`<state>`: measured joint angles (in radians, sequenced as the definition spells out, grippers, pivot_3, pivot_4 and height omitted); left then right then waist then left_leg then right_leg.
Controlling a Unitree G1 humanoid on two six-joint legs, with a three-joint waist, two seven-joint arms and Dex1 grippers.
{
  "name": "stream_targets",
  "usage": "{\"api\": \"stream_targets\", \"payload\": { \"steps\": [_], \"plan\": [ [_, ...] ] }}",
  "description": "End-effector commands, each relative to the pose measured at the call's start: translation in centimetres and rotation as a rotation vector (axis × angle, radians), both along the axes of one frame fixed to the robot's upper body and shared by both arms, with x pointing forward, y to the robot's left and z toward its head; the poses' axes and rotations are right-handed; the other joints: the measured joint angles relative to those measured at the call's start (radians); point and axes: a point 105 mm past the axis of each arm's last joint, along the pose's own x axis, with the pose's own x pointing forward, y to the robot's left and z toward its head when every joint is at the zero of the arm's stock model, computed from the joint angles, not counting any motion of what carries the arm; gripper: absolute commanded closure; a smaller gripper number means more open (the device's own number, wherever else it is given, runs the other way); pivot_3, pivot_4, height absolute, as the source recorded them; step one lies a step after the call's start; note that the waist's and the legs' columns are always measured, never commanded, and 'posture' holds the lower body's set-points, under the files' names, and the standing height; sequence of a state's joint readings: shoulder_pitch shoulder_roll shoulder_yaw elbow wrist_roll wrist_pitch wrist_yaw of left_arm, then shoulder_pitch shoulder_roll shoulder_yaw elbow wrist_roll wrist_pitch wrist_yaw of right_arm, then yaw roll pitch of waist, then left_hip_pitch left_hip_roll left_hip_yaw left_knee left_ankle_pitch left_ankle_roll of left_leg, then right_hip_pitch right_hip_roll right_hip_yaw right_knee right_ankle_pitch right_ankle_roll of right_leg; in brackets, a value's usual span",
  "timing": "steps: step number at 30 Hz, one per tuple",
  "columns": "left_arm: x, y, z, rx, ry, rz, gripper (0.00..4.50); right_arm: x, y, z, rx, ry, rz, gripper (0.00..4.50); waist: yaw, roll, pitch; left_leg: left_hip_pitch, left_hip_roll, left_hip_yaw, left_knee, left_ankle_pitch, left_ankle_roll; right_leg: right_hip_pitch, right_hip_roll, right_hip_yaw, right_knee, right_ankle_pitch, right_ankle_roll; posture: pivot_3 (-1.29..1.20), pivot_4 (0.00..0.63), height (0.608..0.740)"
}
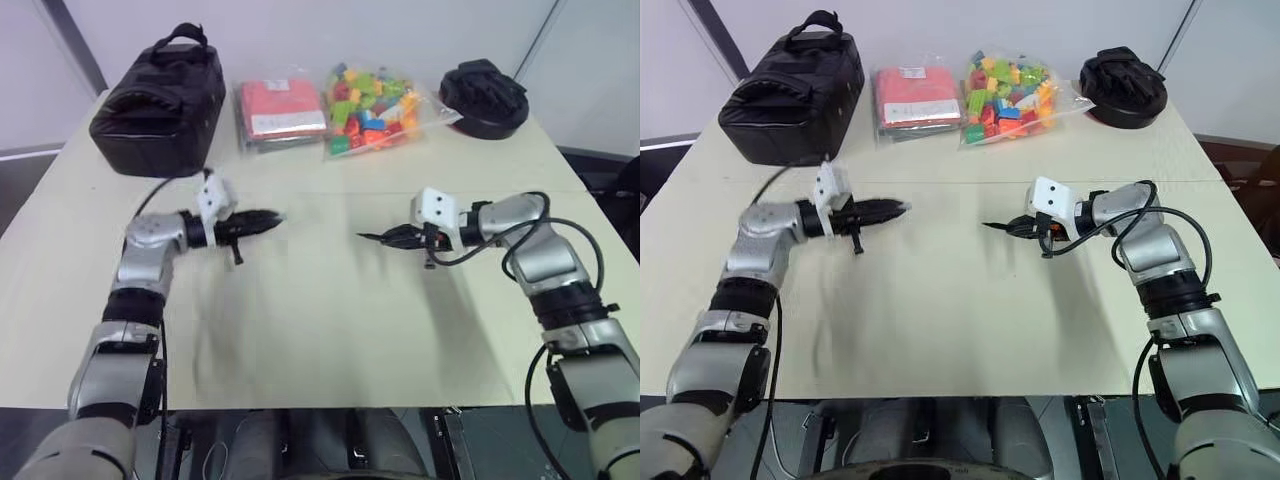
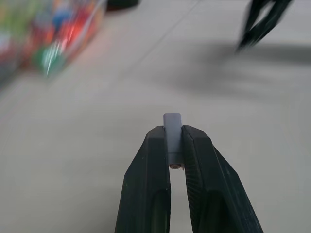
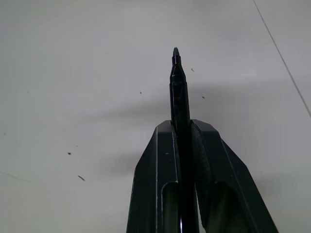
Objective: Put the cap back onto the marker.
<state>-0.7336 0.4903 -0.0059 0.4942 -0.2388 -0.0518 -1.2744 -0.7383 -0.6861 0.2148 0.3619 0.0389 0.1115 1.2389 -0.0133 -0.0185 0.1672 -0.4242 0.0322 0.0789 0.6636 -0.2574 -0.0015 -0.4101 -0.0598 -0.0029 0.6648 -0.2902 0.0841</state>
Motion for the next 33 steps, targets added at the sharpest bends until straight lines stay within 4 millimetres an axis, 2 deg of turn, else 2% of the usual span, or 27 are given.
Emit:
{"api": "stream_targets", "payload": {
  "steps": [1, 4, 15, 23, 33],
  "plan": [
    [-1.3, -1.9, 0.0, 0.013, 0.012, -0.093, 4.45, 0.5, 0.3, 1.3, 0.006, -0.053, 0.02, 4.5, -0.002, 0.0, 0.0, 0.0, 0.0, 0.0, 0.0, 0.0, 0.0, 0.0, 0.0, 0.0, 0.0, 0.0, 0.0, 0.0, 0.15, 0.74],
    [-1.9, -3.8, -0.9, 0.026, 0.029, -0.161, 4.45, 0.5, 0.6, 1.4, 0.005, -0.062, 0.033, 4.5, -0.001, 0.0, 0.0, 0.0, 0.0, 0.0, 0.0, 0.0, 0.0, 0.0, 0.001, 0.0, 0.0, 0.0, 0.0, 0.0, 0.15, 0.74],
    [-1.0, -6.1, -1.9, 0.02, 0.026, -0.194, 4.45, -0.5, 1.9, 1.7, 0.036, -0.054, 0.075, 4.5, 0.001, 0.0, 0.0, 0.0, 0.001, 0.0, 0.001, 0.0, 0.0, 0.0, 0.002, 0.0, 0.0, 0.0, 0.0, 0.0, 0.15, 0.74],
    [-0.1, -6.4, -1.9, 0.022, 0.0, -0.18, 4.45, -1.1, 2.1, 1.6, 0.044, -0.038, 0.078, 4.5, 0.001, 0.0, 0.0, -0.001, 0.001, 0.0, 0.002, 0.0, 0.0, 0.0, 0.002, 0.0, 0.0, 0.0, 0.0, 0.0, 0.15, 0.74],
    [-0.1, -6.5, -2.3, 0.034, -0.003, -0.185, 4.45, -1.2, 2.2, 1.7, 0.055, -0.036, 0.073, 4.5, 0.001, 0.0, 0.0, -0.001, 0.001, 0.0, 0.002, 0.0, 0.001, 0.0, 0.002, 0.0, 0.0, 0.0, 0.0, 0.0, 0.15, 0.74]
  ]
}}
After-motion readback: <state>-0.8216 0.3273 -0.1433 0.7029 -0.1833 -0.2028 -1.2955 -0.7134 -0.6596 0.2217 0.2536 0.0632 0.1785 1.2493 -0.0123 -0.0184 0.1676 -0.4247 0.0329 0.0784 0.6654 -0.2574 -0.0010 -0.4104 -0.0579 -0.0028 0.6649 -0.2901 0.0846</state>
